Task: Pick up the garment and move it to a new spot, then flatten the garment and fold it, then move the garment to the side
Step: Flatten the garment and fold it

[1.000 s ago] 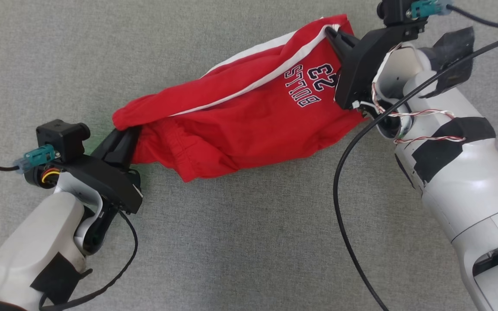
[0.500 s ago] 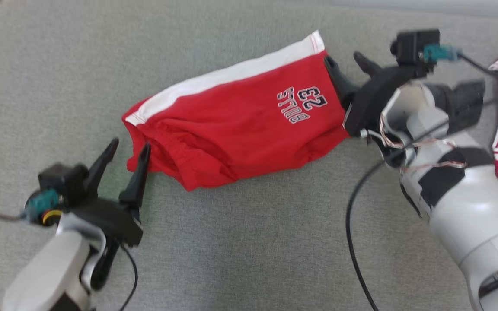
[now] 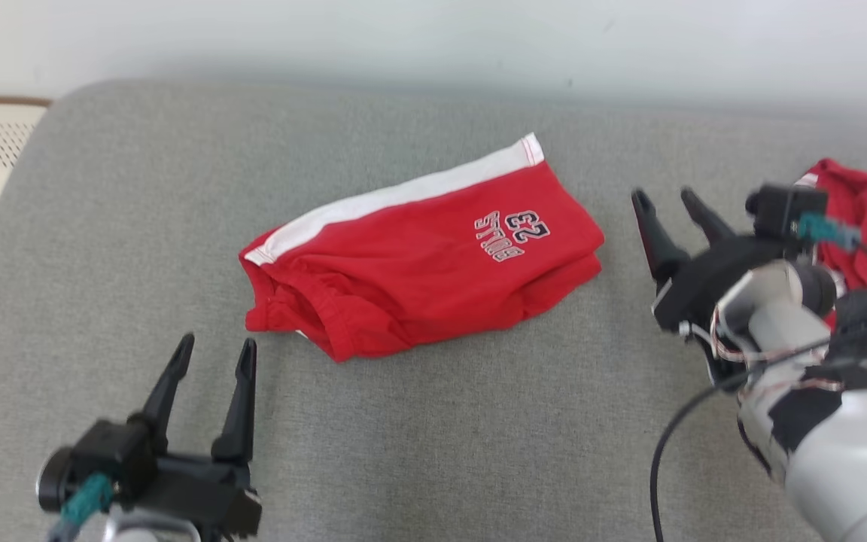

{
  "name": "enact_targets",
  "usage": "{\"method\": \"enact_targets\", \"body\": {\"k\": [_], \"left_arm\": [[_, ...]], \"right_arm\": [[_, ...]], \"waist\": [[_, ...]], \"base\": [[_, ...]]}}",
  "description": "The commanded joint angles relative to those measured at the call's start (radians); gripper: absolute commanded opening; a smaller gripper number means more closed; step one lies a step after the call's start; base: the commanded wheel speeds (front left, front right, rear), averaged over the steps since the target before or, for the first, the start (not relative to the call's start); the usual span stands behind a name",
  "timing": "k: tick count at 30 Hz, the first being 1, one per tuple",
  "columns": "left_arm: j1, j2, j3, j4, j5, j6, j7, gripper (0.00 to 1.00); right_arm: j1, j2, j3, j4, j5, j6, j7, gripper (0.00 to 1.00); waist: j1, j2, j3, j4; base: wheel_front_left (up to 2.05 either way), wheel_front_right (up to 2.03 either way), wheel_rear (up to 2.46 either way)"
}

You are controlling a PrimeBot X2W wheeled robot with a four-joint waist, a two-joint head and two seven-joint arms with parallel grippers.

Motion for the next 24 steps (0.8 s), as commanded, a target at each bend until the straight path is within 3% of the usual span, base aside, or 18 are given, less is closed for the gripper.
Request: {"method": "enact_targets", "body": {"k": [1,7,15,24], "left_arm": [[0.036,-0.012,0.02,-0.021,0.022,0.009,-0.005,1.0],[0.147,-0.055,0.09,-0.095,0.105,0.033,-0.005,1.0],[0.236,-0.1,0.148,-0.129,0.151,0.027,-0.005,1.0],[0.261,-0.146,0.179,-0.125,0.189,-0.018,-0.005,1.0]], "right_arm": [[0.035,-0.004,-0.003,-0.006,-0.008,0.0,-0.014,1.0],[0.15,-0.011,-0.07,-0.032,-0.048,0.0,-0.065,1.0],[0.298,0.016,-0.196,-0.111,-0.137,0.0,-0.08,1.0],[0.377,0.053,-0.357,-0.207,-0.257,0.0,-0.035,1.0]], "waist": [[0.0002,0.0001,-0.033,0.003],[0.0002,0.0001,-0.07,0.01],[0.0002,0.0001,-0.101,0.012],[0.0002,0.0001,-0.102,0.036]], "base": [[0.0,0.0,0.0],[0.0,0.0,0.0],[0.0,0.0,0.0],[0.0,0.0,0.0]]}}
